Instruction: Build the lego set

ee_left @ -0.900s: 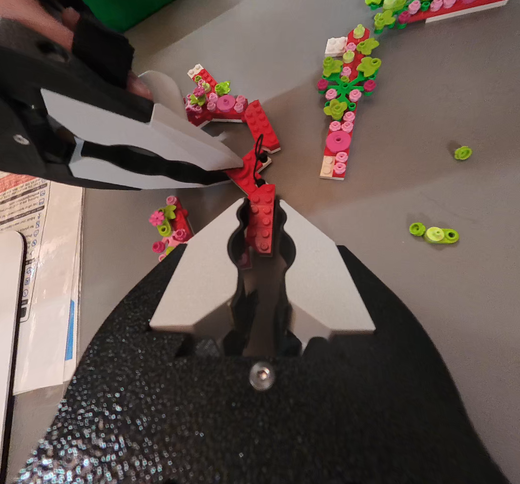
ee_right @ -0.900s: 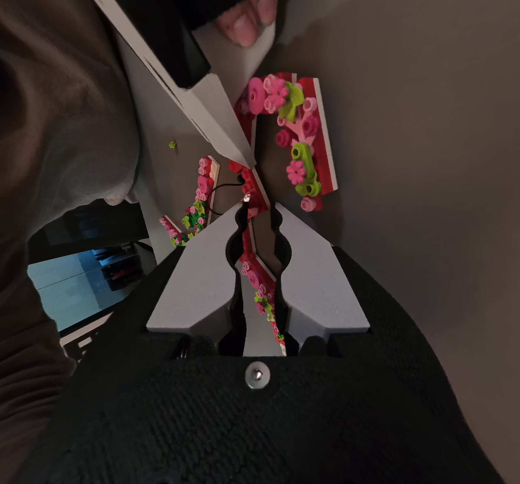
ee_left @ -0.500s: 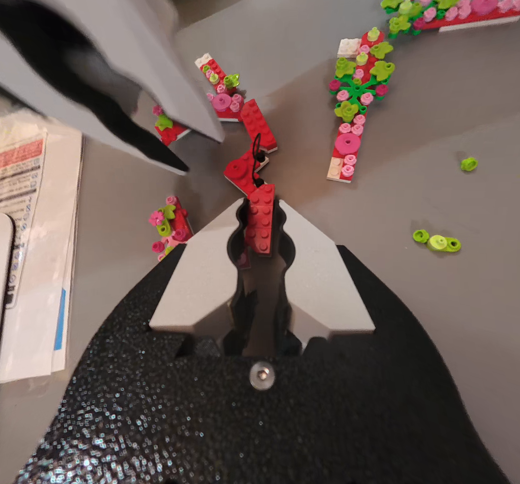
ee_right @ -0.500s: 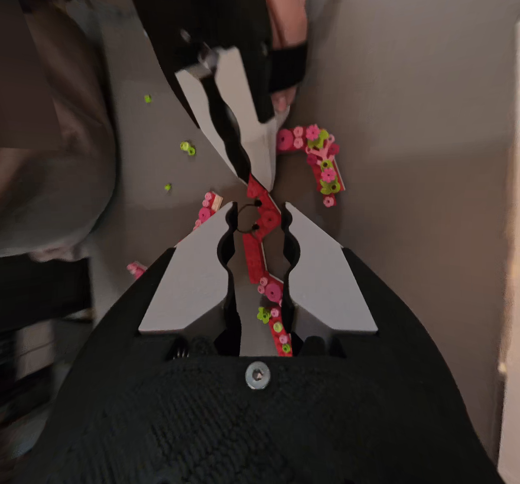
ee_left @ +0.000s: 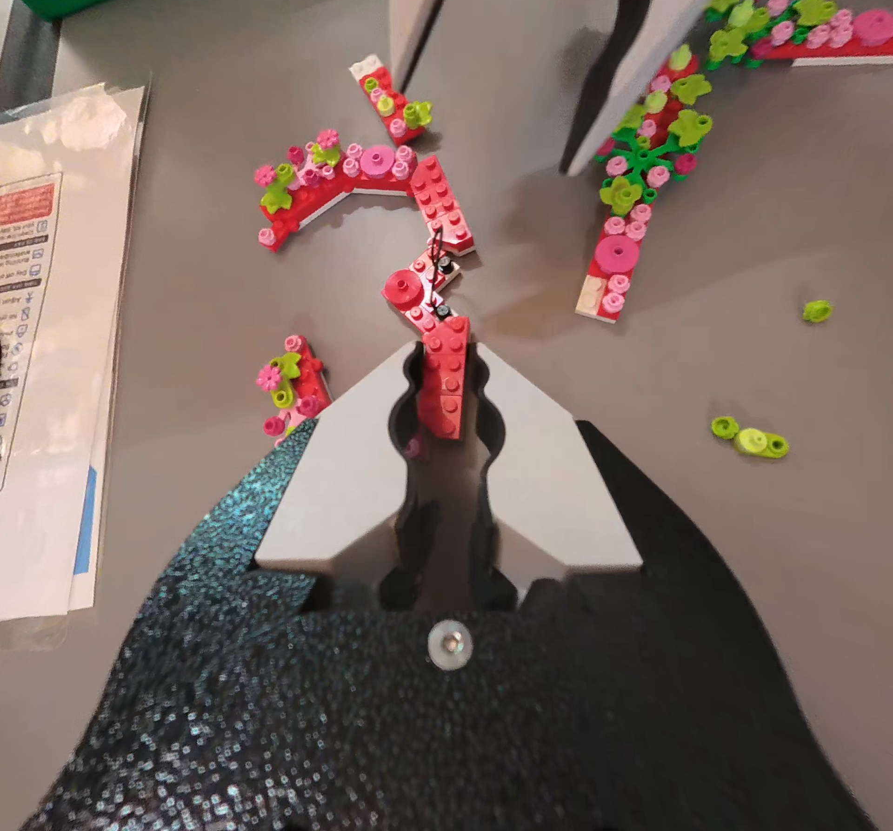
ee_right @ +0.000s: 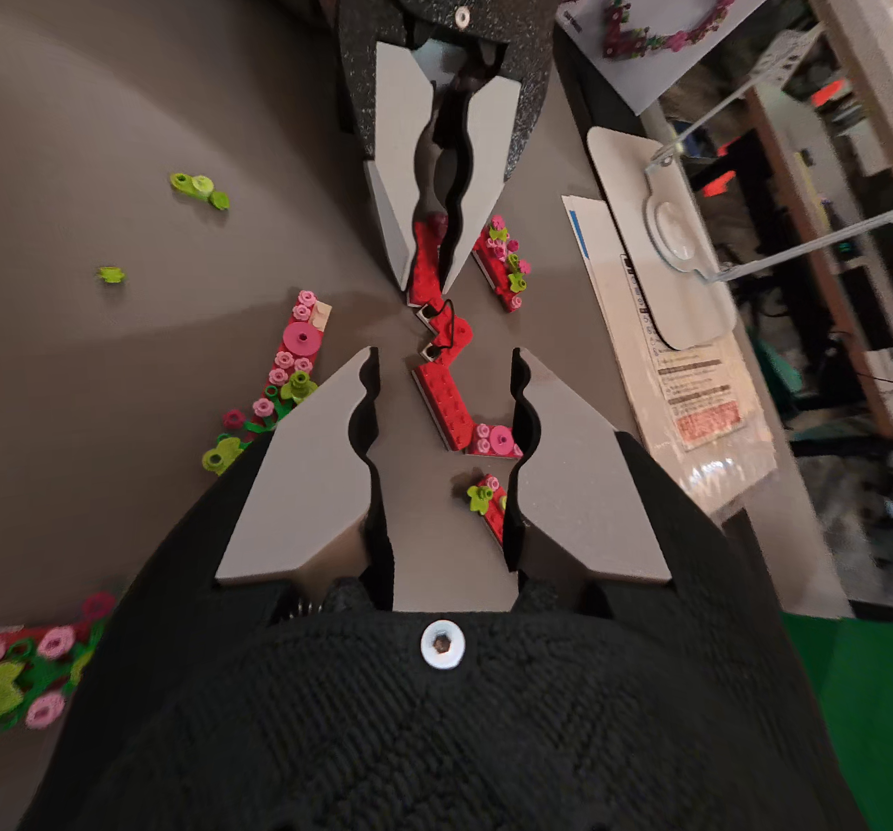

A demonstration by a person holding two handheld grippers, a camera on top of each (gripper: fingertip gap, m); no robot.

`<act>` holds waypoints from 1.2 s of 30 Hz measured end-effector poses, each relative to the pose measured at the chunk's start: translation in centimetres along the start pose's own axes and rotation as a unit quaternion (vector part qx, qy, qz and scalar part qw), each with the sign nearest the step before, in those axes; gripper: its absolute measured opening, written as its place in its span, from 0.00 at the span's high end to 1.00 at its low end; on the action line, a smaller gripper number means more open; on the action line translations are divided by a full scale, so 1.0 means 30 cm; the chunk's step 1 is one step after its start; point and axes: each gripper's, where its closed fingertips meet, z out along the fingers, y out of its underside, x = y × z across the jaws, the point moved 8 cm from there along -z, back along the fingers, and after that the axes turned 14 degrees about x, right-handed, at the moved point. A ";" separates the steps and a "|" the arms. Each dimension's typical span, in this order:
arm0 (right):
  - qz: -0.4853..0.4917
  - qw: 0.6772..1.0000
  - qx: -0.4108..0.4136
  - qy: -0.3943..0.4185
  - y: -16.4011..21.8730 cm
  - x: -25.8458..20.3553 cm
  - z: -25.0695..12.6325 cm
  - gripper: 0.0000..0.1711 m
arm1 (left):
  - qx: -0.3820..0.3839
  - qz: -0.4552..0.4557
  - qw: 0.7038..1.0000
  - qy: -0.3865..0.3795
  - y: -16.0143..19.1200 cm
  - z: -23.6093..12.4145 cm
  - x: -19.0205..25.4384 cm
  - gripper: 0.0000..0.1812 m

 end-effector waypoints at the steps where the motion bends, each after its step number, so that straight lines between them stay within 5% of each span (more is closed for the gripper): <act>1: -0.017 1.000 -0.005 0.013 0.004 -0.016 0.012 0.68 | -0.003 -0.005 1.000 -0.005 -0.001 0.001 -0.001 0.91; 15: -0.266 0.952 -0.093 0.118 0.021 -0.059 0.172 0.74 | 0.074 -0.158 0.984 0.018 -0.042 -0.034 -0.031 0.91; 24: -0.322 0.929 -0.146 0.113 0.038 -0.028 0.195 0.92 | 0.099 -0.178 0.978 0.037 -0.049 -0.049 -0.035 0.91; 36: -0.335 0.923 -0.155 0.104 0.038 -0.028 0.200 0.94 | 0.079 -0.159 0.984 0.029 -0.046 -0.038 -0.028 0.91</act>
